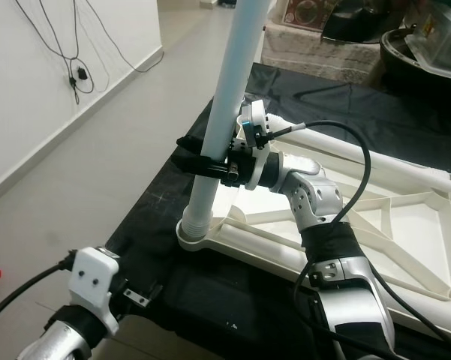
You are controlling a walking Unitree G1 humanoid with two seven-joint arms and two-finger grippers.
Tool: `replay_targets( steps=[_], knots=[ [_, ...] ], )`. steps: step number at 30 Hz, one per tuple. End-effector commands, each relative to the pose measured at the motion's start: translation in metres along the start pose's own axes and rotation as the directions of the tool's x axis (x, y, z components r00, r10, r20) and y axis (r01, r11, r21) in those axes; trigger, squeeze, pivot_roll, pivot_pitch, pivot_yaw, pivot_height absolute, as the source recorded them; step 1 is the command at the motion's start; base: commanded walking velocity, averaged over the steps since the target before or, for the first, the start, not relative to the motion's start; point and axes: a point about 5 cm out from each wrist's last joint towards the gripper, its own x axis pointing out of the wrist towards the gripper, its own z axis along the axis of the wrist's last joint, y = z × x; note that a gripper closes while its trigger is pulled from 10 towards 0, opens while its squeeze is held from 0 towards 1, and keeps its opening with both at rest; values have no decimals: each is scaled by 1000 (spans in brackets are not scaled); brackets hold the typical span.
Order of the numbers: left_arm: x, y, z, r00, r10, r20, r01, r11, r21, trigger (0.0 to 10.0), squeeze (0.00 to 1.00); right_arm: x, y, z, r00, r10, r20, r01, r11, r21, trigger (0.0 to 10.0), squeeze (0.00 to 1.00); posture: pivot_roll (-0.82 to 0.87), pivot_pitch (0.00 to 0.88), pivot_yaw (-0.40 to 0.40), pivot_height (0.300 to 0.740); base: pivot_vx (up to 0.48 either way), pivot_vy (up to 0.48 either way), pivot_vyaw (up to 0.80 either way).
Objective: Building children table
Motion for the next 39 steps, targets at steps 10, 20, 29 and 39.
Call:
replay_targets(
  steps=[10,20,29,39],
  knots=[
    [-6,-7,4,1000,-29,4,29,1000,-9,10000,0,19,9,-16,995,99,-11,-98,993,65,10000,0,121,184,-56,740,0,0,0],
    [-8,-11,2,999,-34,-6,34,999,-15,10000,0,31,7,-4,992,106,62,-109,993,45,10000,0,120,186,-56,740,0,0,0],
    [-8,-12,0,999,-32,-14,32,999,-14,10000,0,35,11,0,988,135,70,-138,990,39,10000,0,119,182,-56,740,0,0,0],
    [-6,-12,0,1000,-29,-12,29,1000,-10,10000,0,34,5,-10,998,62,4,-62,998,-19,10000,0,117,174,-60,740,0,0,0]
  ],
)
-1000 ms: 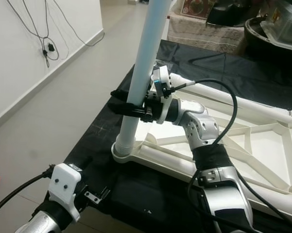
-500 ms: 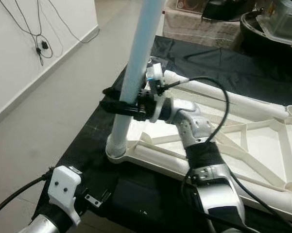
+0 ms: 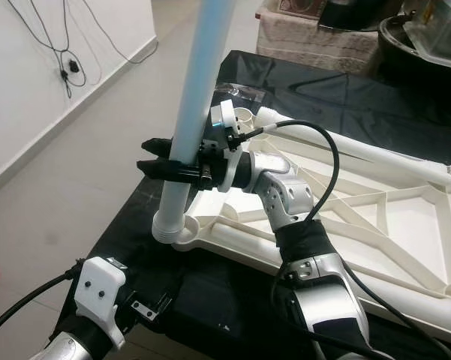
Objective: Building children table
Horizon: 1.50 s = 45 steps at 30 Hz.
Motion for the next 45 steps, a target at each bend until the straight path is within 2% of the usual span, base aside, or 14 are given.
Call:
replay_targets(
  steps=[1,8,12,16,29,33,36,40,45],
  knots=[
    [-1,-1,-3,1000,1,-17,-1,1000,11,10000,0,-4,-2,-10,998,-32,-46,33,999,17,10000,0,116,175,-60,740,0,0,0],
    [-1,-1,-3,1000,4,-18,-4,1000,18,10000,0,-12,-5,-13,995,-48,-86,50,999,18,10000,0,116,175,-59,740,0,0,0],
    [-1,-1,-3,1000,5,-18,-4,1000,18,10000,0,-15,-3,-16,994,-30,-102,32,999,21,10000,0,117,177,-58,740,0,0,0],
    [-1,-1,-3,1000,7,-18,-7,1000,20,10000,0,-20,1,-19,993,17,-120,-9,998,61,10000,0,118,177,-60,740,0,0,0],
    [-1,-1,-3,1000,9,-16,-9,1000,24,10000,0,-20,0,-21,991,6,-131,1,999,48,10000,0,118,177,-58,740,0,0,0],
    [0,-1,-3,1000,9,-16,-8,1000,27,10000,0,-16,3,-20,991,21,-131,-17,999,31,10000,0,117,173,-62,740,0,0,0],
    [1,-1,-4,1000,9,-14,-9,1000,30,10000,0,-4,8,-16,992,23,-122,-23,1000,-5,10000,0,113,166,-60,740,0,0,0],
    [2,0,-4,1000,9,-12,-8,999,33,10000,0,2,13,-17,991,11,-135,-16,999,-35,10000,0,113,163,-60,740,0,0,0],
    [3,1,-4,1000,10,-8,-10,999,36,10000,0,4,14,-21,984,-82,-160,75,996,-50,10000,0,108,164,-61,740,0,0,0]
  ],
)
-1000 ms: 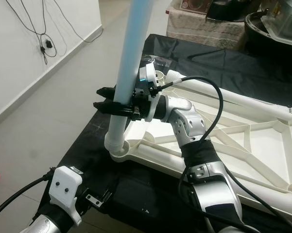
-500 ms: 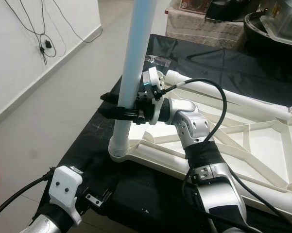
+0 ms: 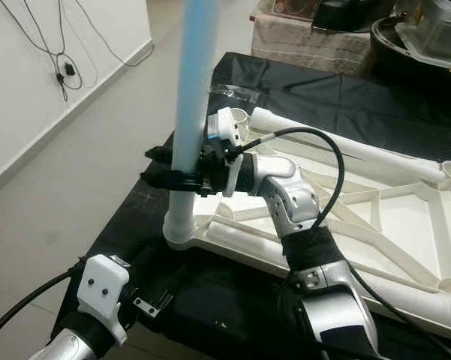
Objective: Building children table
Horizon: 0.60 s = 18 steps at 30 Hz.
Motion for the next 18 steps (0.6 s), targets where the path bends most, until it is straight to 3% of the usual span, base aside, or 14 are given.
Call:
replay_targets(
  steps=[1,18],
  knots=[
    [0,0,-5,1000,-1,-17,1,1000,2,10000,0,4,3,-19,996,-51,-77,55,997,48,10000,0,105,163,-63,740,0,0,0],
    [2,0,-5,1000,2,-10,-2,1000,3,10000,0,12,17,-29,965,-224,-135,231,972,40,10000,0,95,154,-62,740,0,0,0]
  ],
)
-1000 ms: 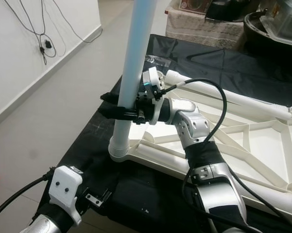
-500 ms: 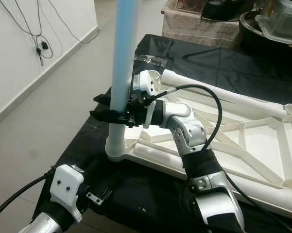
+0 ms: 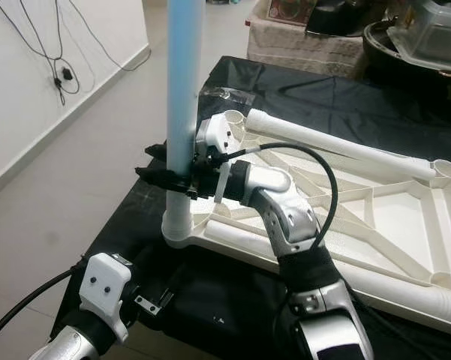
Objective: Building children table
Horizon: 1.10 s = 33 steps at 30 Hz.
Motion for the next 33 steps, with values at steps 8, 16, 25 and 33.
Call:
replay_targets(
  steps=[8,16,25,33],
  knots=[
    [-1,0,-5,1000,-2,-15,2,1000,3,10000,0,3,-1,-33,948,-268,-173,281,958,52,10000,0,93,138,-62,740,0,0,0],
    [1,1,-6,1000,-6,-14,6,1000,6,10000,0,-15,-6,-43,642,-728,-243,751,660,6,10000,0,81,124,-51,740,0,0,0],
    [5,3,-6,1000,-9,-4,9,1000,15,10000,0,-13,9,-37,166,-976,-143,975,184,-127,10000,0,86,109,-49,740,0,0,0],
    [6,4,-6,1000,-8,0,8,1000,21,10000,0,-18,12,-42,-208,-960,-187,967,-173,-188,10000,0,92,119,-56,740,0,0,0]
  ],
)
